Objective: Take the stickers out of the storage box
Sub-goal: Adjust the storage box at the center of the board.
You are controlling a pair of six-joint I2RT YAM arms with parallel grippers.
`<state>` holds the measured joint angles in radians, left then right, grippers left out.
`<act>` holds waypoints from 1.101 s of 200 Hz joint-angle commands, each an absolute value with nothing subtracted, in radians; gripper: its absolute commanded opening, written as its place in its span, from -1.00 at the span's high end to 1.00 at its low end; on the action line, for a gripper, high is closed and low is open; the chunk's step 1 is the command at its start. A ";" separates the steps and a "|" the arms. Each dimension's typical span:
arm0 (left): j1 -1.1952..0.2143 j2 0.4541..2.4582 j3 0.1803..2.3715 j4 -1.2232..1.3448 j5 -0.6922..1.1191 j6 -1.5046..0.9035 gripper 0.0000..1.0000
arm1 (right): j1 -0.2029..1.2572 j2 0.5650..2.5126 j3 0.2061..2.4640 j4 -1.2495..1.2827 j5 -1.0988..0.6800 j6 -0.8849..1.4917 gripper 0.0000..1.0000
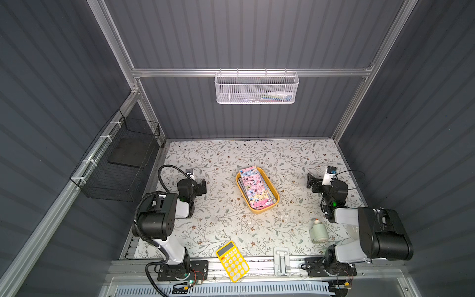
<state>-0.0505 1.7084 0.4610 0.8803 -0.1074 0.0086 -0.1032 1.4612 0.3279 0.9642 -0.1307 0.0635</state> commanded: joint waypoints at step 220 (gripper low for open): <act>-0.051 1.459 0.908 0.254 -0.145 -0.172 -0.99 | 0.032 0.889 0.468 0.405 0.300 0.154 -0.98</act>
<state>-0.0505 1.4815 0.8284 0.4175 -0.1184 -0.0738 -0.0135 0.9485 0.3935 0.6144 0.1684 0.1143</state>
